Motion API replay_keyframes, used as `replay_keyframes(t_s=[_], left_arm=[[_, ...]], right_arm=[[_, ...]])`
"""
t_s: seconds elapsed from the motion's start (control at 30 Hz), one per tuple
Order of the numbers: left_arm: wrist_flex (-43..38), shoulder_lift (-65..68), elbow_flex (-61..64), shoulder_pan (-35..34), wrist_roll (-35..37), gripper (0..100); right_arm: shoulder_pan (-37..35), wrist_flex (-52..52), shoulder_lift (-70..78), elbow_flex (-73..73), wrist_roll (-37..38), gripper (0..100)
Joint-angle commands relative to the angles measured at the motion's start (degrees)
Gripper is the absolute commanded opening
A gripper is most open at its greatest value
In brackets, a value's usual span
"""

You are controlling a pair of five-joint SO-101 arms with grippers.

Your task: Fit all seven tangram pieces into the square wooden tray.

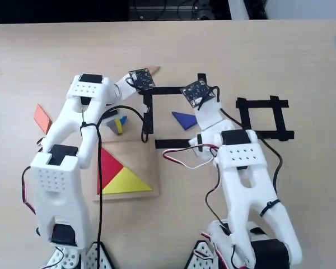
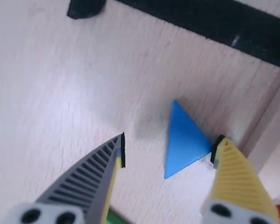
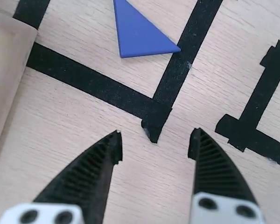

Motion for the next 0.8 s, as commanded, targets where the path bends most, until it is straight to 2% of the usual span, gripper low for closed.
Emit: replay_keyframes(t_s=[0.0, 0.2, 0.43, 0.77], left_arm=[[-0.35, 1.85, -2.42, -0.48, 0.09, 31], [-0.18, 2.02, -1.71, 0.31, 0.00, 31], [5.54, 2.11, -2.42, 0.57, -0.09, 19], [5.71, 2.37, -2.42, 0.57, 0.00, 19]], right_arm=[[-0.88, -0.88, -1.63, -0.31, -0.26, 24.3], [-0.88, -0.88, -1.63, -0.31, -0.18, 24.3], [-0.88, -0.88, -1.63, -0.31, -0.18, 24.3], [-0.88, -0.79, -1.63, -0.31, -0.18, 24.3]])
